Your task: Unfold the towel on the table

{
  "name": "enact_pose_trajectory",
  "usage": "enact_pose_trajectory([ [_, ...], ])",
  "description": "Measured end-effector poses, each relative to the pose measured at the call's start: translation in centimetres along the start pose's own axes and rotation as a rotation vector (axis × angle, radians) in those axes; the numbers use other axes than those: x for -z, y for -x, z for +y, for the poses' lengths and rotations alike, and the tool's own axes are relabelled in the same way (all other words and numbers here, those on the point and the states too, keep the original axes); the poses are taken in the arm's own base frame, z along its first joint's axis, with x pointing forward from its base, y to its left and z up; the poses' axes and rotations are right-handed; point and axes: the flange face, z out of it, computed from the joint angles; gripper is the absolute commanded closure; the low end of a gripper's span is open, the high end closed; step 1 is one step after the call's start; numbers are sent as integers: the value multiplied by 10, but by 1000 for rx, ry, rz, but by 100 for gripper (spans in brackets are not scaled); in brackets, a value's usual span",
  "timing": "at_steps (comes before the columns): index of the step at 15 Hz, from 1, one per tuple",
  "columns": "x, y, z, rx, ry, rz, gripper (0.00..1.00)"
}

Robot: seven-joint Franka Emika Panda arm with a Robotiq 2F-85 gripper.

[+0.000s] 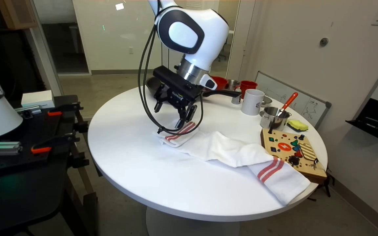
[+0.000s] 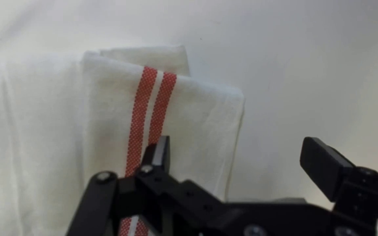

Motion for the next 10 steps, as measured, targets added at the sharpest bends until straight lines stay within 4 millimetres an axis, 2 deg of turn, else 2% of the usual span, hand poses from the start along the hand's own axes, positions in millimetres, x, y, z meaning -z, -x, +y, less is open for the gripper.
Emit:
enact_pose_trajectory([
  [5,-8,2,-4,112,87,66,0],
  [10,-13,6,-17,214,173,126,0],
])
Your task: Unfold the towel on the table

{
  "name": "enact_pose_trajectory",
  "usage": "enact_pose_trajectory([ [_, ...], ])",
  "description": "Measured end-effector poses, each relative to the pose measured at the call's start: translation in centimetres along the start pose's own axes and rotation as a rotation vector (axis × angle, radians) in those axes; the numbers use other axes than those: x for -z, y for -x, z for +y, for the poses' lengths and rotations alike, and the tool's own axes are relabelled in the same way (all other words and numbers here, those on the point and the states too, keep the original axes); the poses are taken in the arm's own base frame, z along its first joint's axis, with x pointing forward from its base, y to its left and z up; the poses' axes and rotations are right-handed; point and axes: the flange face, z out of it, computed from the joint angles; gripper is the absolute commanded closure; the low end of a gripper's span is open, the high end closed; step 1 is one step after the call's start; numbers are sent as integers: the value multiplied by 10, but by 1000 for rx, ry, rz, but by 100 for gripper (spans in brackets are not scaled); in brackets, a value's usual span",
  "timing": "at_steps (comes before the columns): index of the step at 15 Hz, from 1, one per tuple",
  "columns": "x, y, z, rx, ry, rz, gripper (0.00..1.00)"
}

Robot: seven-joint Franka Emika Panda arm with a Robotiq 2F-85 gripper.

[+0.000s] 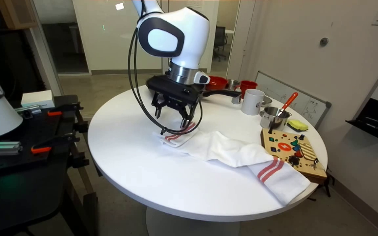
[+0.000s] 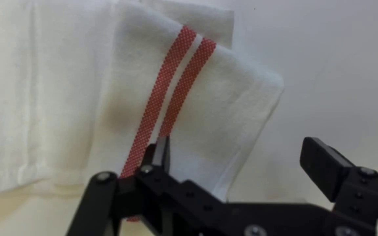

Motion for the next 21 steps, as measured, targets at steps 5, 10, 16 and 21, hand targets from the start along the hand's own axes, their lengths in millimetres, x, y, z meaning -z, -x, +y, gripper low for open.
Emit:
enact_pose_trajectory([
  [5,-8,-1,-21,87,29,48,0],
  [10,-16,-1,-33,119,69,90,0],
  [16,-16,3,-36,122,196,127,0],
  [21,-22,5,-43,147,222,117,0],
])
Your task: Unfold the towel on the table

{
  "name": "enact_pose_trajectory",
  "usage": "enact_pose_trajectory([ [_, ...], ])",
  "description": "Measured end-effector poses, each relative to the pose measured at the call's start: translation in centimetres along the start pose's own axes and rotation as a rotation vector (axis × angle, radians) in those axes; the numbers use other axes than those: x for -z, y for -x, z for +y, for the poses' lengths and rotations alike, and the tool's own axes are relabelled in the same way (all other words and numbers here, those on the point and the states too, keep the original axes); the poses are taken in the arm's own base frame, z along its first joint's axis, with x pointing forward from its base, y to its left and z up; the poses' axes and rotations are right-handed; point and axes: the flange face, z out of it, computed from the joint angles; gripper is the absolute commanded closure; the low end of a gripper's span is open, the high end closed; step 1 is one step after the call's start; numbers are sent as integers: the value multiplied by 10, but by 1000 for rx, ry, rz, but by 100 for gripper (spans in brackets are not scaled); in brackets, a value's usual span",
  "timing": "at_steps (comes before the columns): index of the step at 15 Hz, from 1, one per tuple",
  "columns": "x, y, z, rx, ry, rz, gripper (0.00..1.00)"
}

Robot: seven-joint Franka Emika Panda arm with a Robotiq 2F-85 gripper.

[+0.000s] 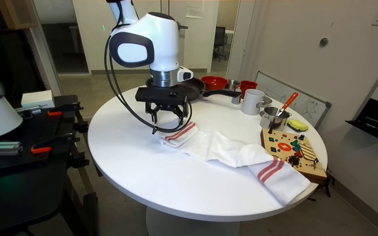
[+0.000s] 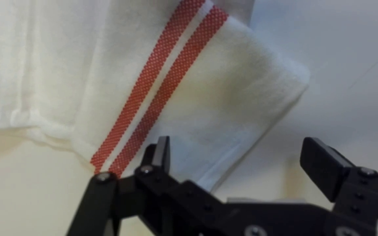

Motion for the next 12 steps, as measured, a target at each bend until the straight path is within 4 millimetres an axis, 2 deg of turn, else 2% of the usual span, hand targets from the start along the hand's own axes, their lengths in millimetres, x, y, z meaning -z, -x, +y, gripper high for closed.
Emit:
enact_pose_trajectory([
  [7,-9,-1,-8,-2,26,-16,0],
  [8,-10,-2,-9,-2,25,-22,25],
  [9,-12,-2,-10,-4,25,-28,26],
  [11,-15,-3,-11,-9,25,-40,40],
  [12,-14,-4,-10,-13,28,-42,51],
])
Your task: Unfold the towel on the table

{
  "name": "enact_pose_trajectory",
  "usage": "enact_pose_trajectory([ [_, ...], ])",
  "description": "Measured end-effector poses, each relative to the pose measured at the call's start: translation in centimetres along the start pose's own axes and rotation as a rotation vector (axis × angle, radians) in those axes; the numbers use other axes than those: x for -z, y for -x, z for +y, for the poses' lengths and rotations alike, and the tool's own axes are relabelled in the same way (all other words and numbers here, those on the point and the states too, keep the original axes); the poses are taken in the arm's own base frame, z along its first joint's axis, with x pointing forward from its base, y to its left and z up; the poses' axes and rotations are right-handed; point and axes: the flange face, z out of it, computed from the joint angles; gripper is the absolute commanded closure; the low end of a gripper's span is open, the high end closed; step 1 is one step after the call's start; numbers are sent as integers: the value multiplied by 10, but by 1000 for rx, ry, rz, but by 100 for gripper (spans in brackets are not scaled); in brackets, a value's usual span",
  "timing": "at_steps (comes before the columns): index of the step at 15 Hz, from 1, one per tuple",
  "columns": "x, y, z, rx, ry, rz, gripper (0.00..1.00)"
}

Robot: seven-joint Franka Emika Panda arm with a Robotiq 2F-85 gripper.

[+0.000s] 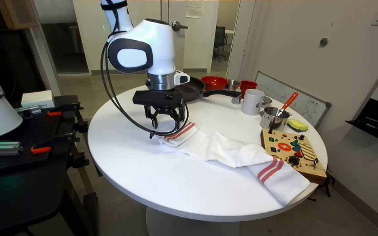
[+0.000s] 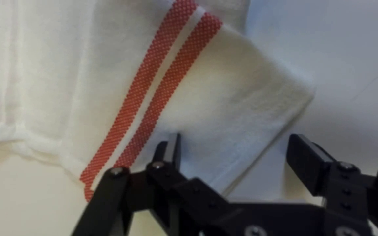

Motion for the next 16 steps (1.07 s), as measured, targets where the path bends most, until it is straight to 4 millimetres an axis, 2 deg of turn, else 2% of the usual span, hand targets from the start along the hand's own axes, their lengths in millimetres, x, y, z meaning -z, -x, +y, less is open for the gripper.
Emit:
enact_pose_trajectory([
  [6,4,-4,8,-16,20,-3,94],
  [9,5,-5,9,-33,25,-14,98],
  [12,6,-6,9,-97,45,-55,95],
  [16,19,-19,8,-162,90,-82,95],
])
